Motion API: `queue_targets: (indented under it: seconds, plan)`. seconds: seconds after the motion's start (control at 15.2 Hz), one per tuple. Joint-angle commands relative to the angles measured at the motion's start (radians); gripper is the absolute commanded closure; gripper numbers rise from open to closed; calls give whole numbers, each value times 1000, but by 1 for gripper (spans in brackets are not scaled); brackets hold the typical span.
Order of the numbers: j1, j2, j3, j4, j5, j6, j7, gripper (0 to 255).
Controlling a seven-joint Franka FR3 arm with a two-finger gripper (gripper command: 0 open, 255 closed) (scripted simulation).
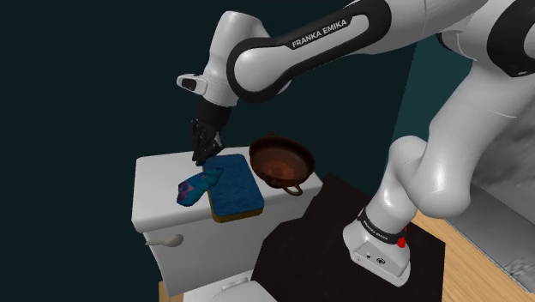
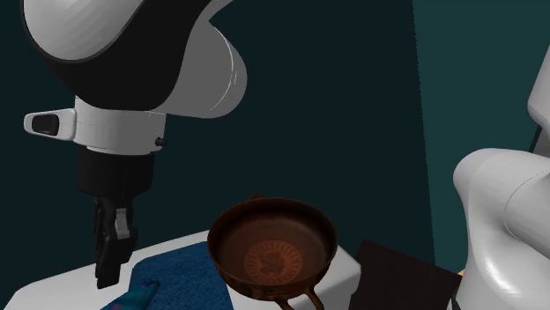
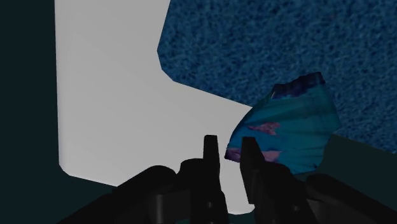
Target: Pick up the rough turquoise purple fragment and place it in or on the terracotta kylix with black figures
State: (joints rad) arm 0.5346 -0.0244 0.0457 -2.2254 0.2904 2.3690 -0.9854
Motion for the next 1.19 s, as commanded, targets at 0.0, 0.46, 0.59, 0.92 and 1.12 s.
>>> queue_targets:
  seconds: [0.0,0.46,0.59,0.92,1.12]
  plan:
    - [0,0,0,0,0,0,0,255]
    - [0,0,0,0,0,0,0,0]
    - [21,75,32,187,-255,-348,210,0]
    - [63,178,49,329,-383,-605,301,0]
    - [62,179,48,289,-385,-565,302,0]
